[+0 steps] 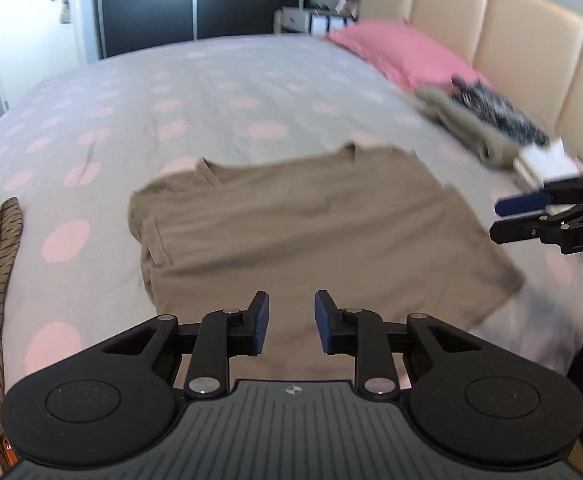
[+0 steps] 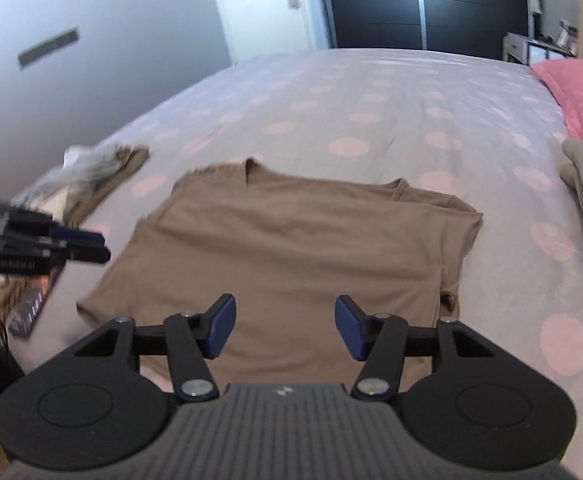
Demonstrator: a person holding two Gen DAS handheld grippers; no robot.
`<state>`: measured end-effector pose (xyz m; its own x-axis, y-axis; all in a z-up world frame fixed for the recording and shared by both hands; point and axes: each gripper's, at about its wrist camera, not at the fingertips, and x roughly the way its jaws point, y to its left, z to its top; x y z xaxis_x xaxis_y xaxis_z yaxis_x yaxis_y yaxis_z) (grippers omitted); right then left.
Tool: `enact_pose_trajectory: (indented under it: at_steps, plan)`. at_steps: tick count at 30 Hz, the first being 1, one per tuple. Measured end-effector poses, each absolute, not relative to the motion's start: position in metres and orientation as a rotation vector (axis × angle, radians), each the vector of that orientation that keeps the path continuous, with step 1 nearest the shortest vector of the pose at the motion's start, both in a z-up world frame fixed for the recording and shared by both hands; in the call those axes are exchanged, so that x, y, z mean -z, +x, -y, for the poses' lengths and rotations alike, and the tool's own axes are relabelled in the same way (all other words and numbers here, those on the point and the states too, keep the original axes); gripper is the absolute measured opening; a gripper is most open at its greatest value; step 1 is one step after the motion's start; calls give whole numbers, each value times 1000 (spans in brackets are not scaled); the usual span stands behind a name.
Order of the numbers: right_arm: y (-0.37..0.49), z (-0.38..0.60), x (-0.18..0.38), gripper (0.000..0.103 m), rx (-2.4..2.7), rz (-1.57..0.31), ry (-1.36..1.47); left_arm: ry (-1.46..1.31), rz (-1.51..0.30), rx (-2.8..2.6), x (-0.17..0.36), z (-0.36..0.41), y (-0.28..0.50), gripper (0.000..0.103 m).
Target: Fold clothes
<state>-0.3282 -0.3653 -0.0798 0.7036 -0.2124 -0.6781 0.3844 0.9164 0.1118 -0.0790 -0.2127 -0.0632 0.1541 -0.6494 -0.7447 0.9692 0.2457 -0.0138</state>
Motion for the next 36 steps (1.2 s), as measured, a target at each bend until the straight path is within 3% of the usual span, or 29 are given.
enact_pose_trajectory:
  at_steps: [3, 12, 24, 36]
  plan:
    - [-327, 347, 93, 49, 272, -804, 109, 718, -671, 1223, 77, 211, -95, 23]
    - [-347, 300, 141, 48, 97, -1003, -406, 1292, -254, 1281, 132, 175, -154, 21]
    - [-348, 297, 165, 48, 88, -1111, -599, 1681, 53, 1206, 182, 135, -171, 22]
    - [-345, 302, 176, 48, 104, -1146, -732, 1746, 106, 1096, 203, 143, -172, 21]
